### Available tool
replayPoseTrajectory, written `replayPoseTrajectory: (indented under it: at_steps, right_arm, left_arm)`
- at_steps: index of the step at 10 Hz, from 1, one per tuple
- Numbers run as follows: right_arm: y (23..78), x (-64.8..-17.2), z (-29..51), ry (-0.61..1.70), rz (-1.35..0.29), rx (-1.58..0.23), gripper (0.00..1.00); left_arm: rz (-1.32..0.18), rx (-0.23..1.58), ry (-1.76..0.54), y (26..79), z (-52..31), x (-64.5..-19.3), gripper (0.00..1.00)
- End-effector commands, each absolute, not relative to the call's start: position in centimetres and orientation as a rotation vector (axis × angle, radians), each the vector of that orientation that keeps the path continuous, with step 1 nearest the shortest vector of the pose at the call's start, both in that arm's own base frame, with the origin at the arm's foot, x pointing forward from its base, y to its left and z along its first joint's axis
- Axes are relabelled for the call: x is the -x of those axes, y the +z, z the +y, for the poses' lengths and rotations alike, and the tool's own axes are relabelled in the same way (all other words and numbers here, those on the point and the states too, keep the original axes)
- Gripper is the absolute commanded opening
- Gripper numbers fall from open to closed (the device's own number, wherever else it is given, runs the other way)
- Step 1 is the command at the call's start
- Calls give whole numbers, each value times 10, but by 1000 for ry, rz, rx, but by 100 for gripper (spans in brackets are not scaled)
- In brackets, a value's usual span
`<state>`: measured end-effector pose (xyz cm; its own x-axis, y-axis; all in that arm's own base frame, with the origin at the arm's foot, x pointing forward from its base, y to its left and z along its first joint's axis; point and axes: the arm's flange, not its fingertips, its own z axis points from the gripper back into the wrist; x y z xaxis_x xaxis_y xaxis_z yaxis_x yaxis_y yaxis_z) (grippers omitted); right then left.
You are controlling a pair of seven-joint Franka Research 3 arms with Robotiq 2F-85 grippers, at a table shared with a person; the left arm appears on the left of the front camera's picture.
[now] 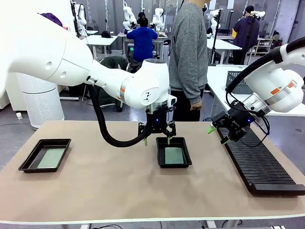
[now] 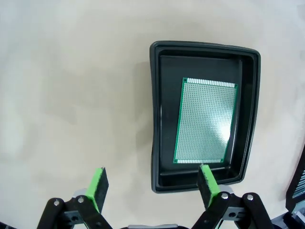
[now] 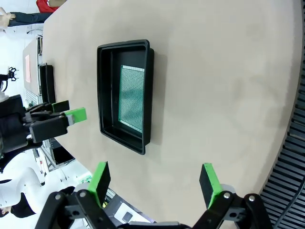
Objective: Inspect and transfer BCBs to ESD trays.
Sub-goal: Pick up the ESD tray and place it on the left side of the table.
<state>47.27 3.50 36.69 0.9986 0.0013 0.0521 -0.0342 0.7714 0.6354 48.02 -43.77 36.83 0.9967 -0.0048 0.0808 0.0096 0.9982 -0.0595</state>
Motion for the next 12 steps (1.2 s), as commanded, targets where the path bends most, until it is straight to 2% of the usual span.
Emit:
replayPoseTrajectory:
  at_steps: [1,12]
  right_arm:
    - [366,-473,35,16,-56,-685,100]
    - [366,-473,35,16,-56,-685,100]
  left_arm:
    - [-125,36,5,357,-445,-484,100]
    - [-168,29,4,318,-448,-497,100]
